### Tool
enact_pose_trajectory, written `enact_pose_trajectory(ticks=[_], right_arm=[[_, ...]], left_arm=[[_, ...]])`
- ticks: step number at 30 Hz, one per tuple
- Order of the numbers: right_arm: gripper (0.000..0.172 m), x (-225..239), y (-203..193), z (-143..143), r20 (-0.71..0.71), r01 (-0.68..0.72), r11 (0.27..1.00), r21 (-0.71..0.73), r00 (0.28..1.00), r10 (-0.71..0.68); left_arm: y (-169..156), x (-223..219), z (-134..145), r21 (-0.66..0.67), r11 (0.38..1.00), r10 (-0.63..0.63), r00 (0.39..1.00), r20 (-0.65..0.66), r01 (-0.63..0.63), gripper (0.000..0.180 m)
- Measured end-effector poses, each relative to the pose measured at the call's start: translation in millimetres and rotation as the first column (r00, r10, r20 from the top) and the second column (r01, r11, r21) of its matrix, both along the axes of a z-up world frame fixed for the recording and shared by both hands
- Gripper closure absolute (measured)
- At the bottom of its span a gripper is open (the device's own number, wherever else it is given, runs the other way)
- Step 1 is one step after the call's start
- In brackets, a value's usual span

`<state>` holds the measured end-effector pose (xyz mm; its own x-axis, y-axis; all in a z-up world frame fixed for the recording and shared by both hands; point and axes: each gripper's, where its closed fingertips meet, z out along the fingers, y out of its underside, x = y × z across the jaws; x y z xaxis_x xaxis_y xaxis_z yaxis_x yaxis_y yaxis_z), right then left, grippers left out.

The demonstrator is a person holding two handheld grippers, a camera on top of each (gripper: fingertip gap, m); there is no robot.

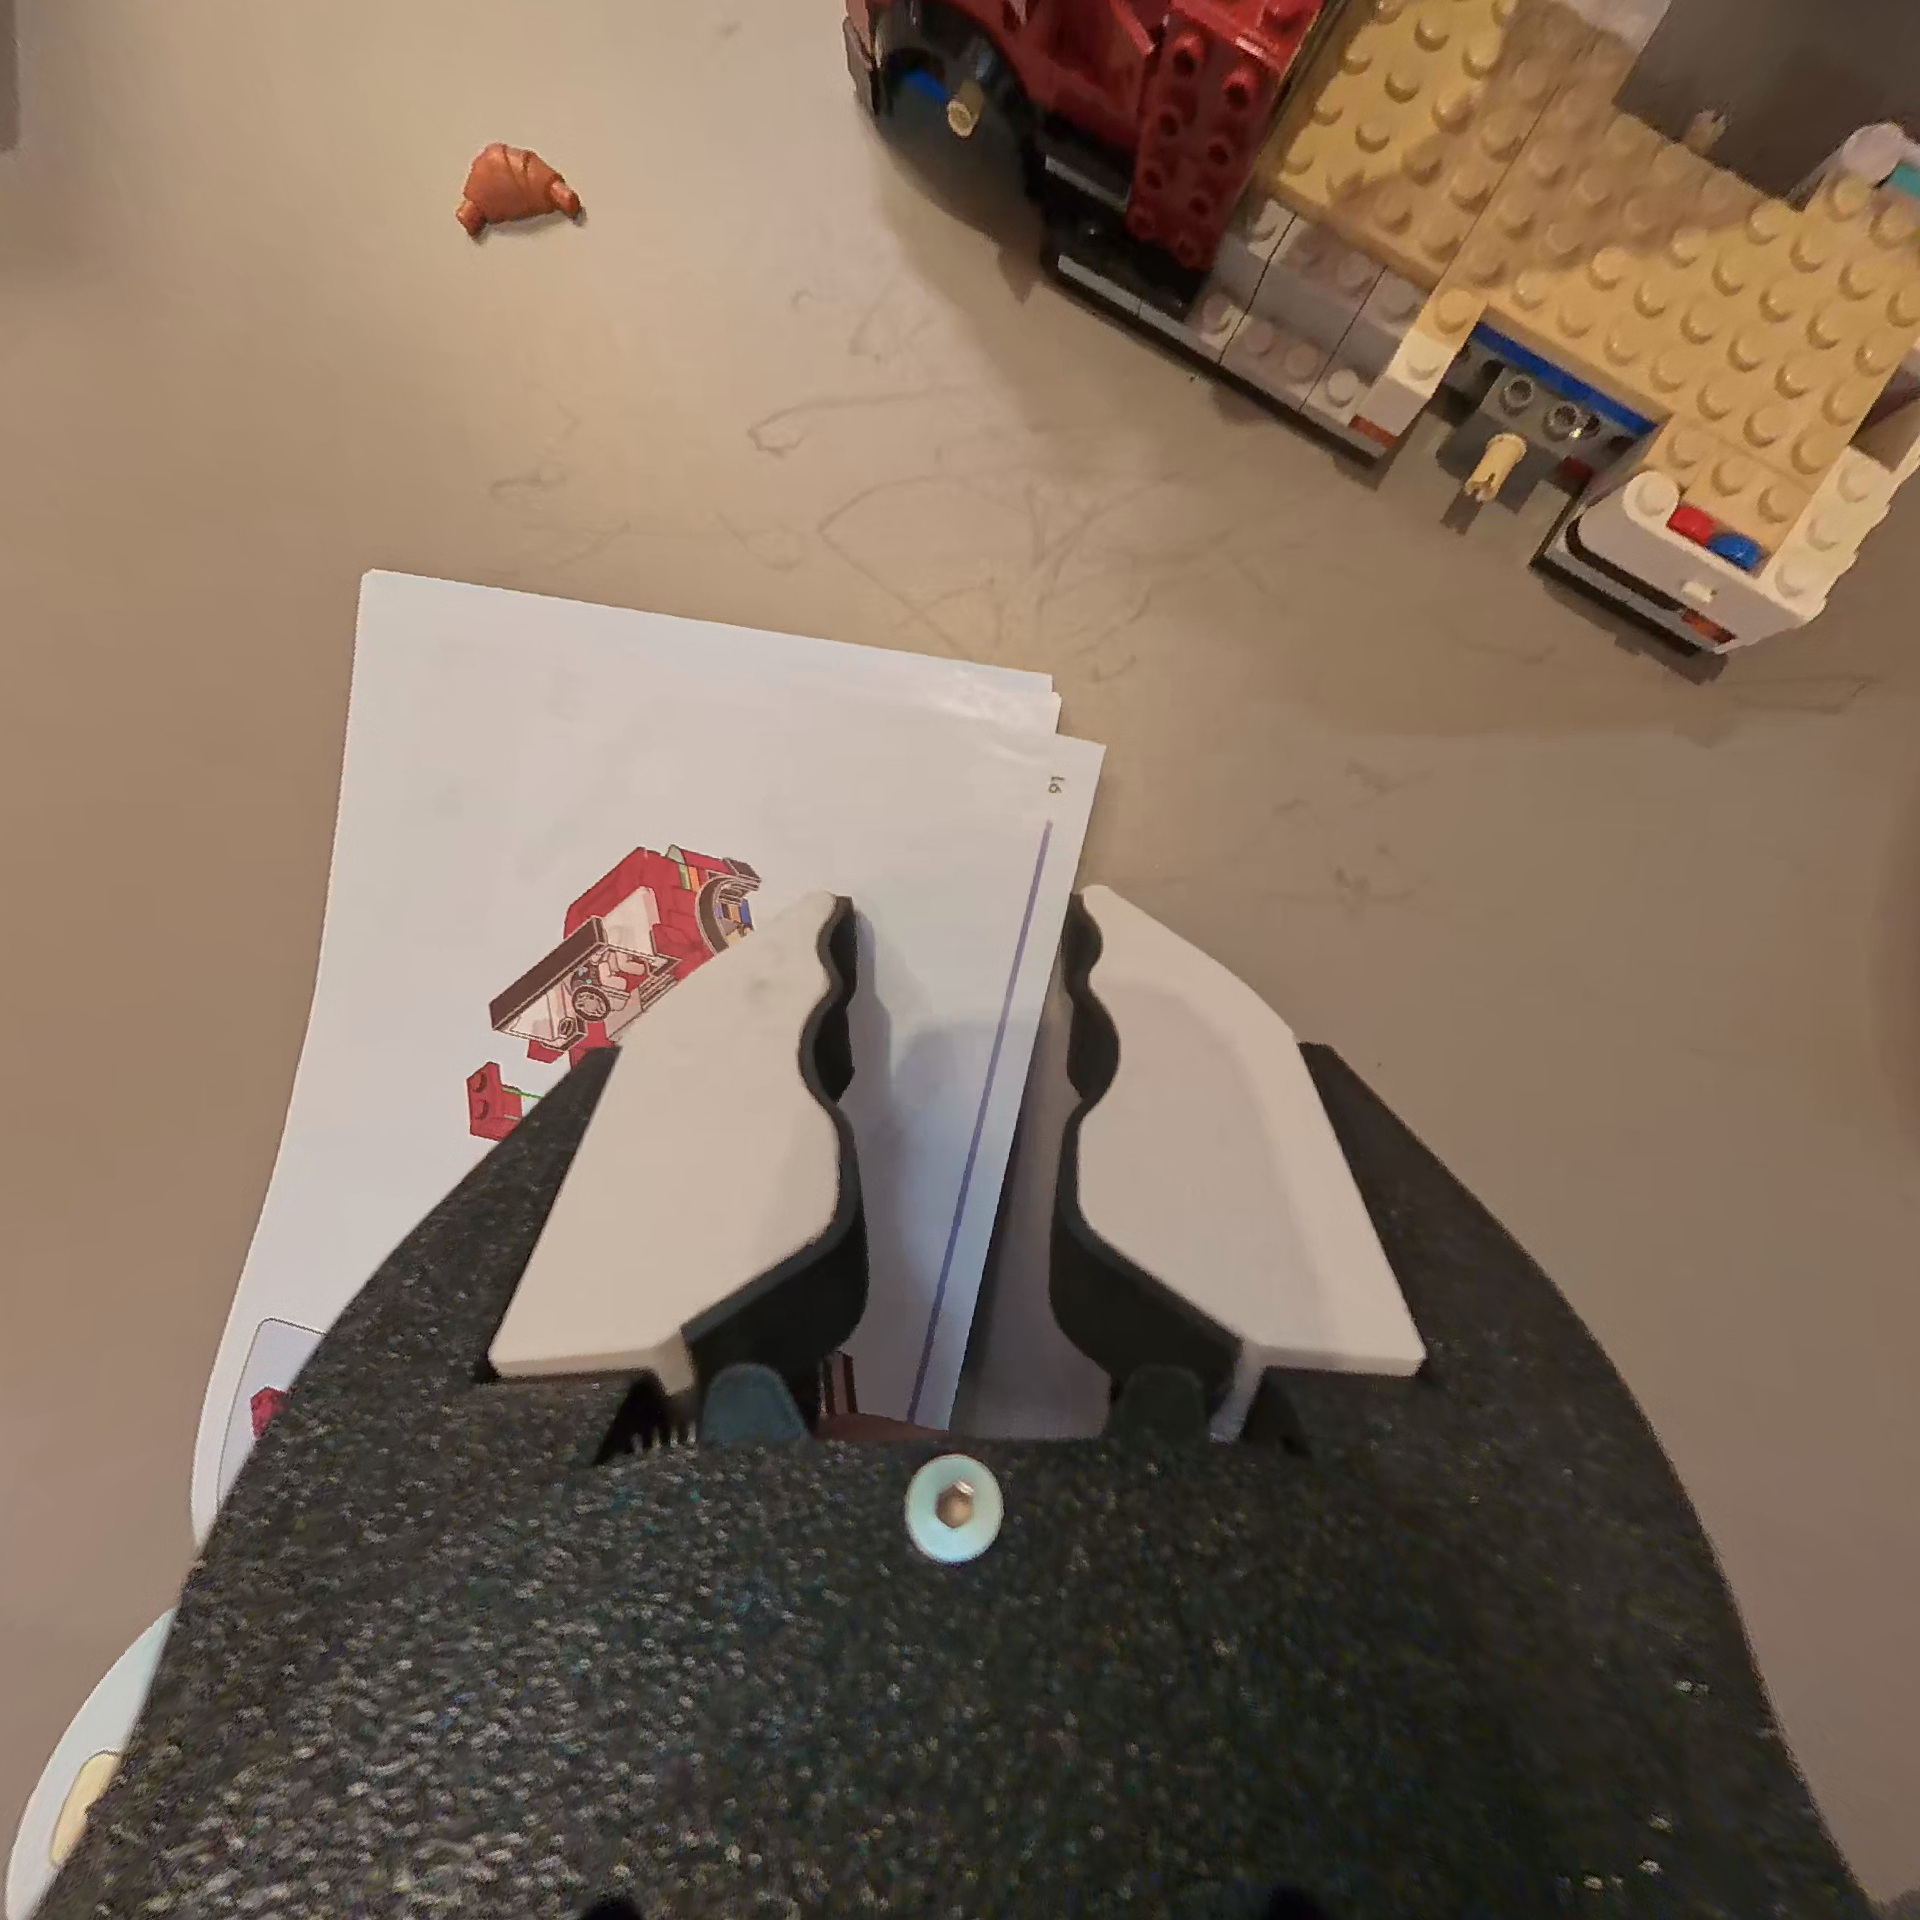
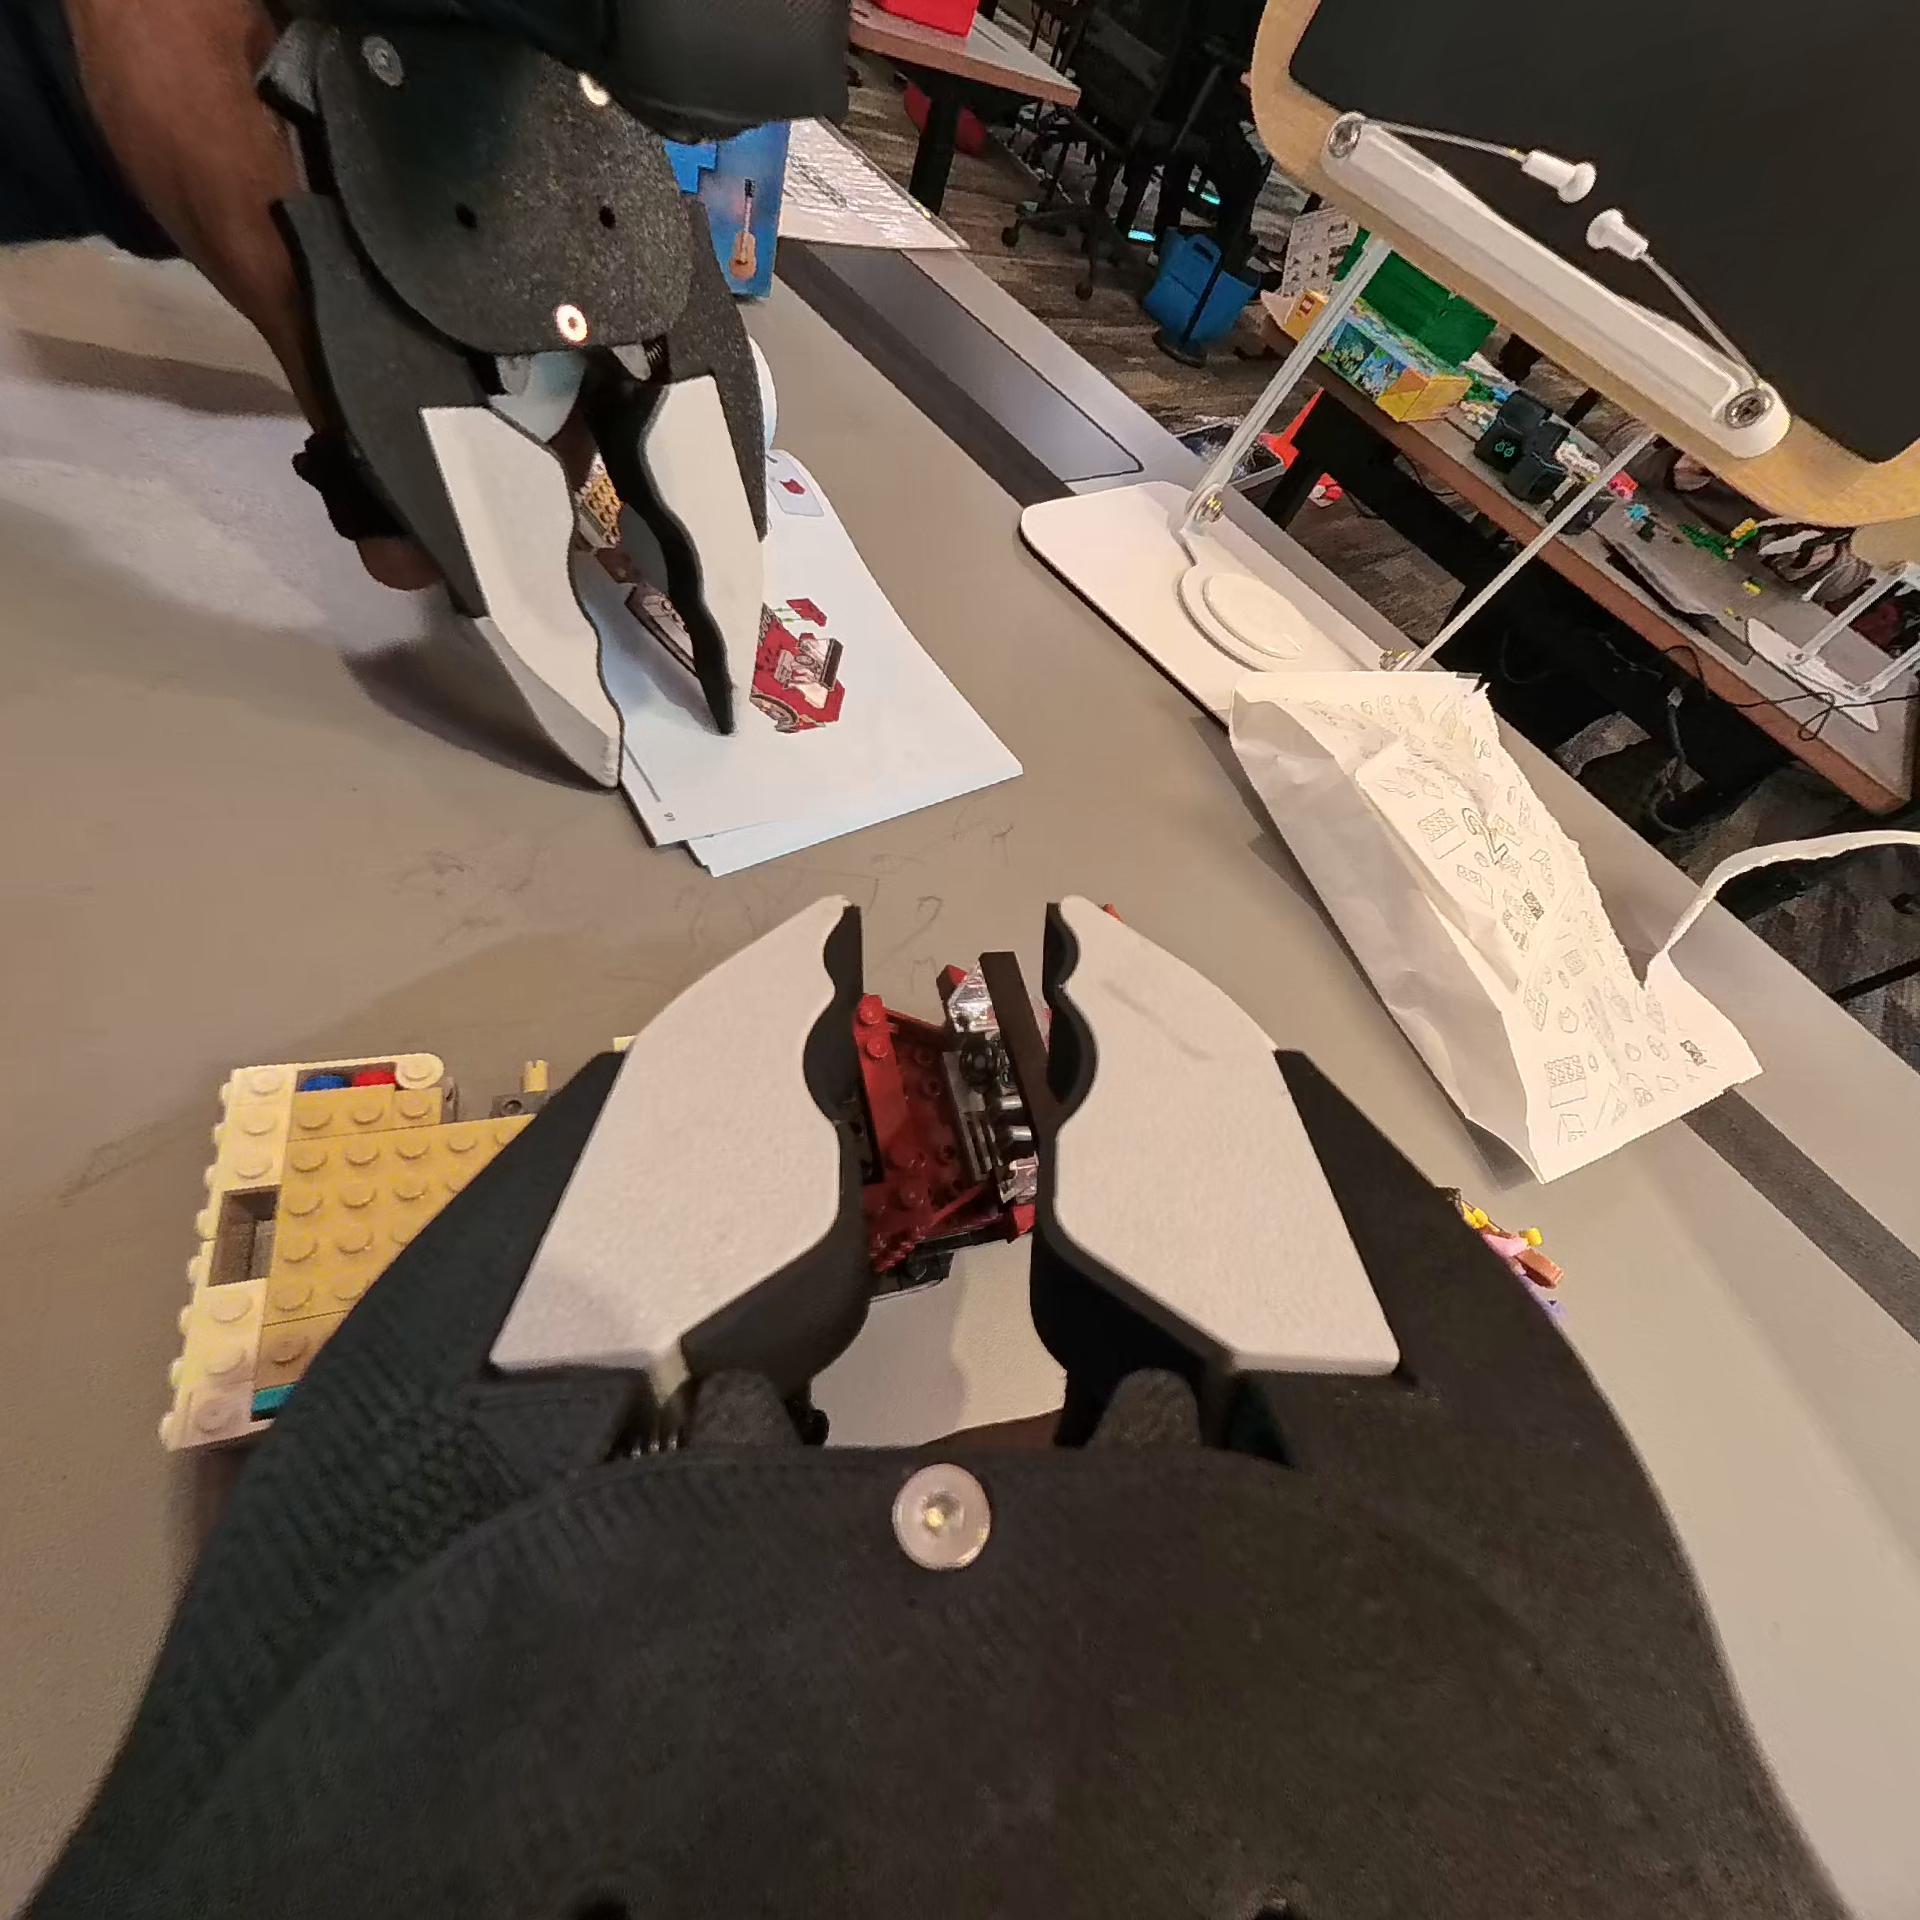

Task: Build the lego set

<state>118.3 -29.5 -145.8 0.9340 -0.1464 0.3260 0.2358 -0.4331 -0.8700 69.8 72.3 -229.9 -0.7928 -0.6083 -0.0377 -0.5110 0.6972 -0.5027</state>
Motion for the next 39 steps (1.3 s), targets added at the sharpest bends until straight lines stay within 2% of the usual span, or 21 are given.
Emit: enact_pose_trajectory(ticks=[13, 24, 26, 39], right_arm=[[0.139, -0.4, 0.3, -1.3, -0.001, -0.002, 1.0, -0.004, 1.0, 0.002], [0.139, -0.8, 0.3, -1.1, 0.004, -0.002, 1.0, -0.005, 1.0, 0.002], [0.139, -0.7, 0.4, -1.2, 0.005, -0.002, 1.0, -0.006, 1.0, 0.002], [0.139, -1.7, 0.8, -1.9, 0.005, -0.005, 1.0, -0.008, 1.0, 0.005]], left_arm=[[-1.0, -1.9, 1.2, -0.038, 0.999, 0.011, 0.999, -0.03, -0.012, 0.149], [-1.6, 0.4, 3.3, 0.017, 1.0, -0.019, 1.0, 0.021, 0.019, 0.137], [1.6, 1.0, -0.6, 0.047, 0.999, -0.01, 1.0, 0.013, 0.009, 0.139], [1.9, -3.1, 0.6, 0.005, 1.0, -0.008, 1.0, -0.016, 0.008, 0.154]])
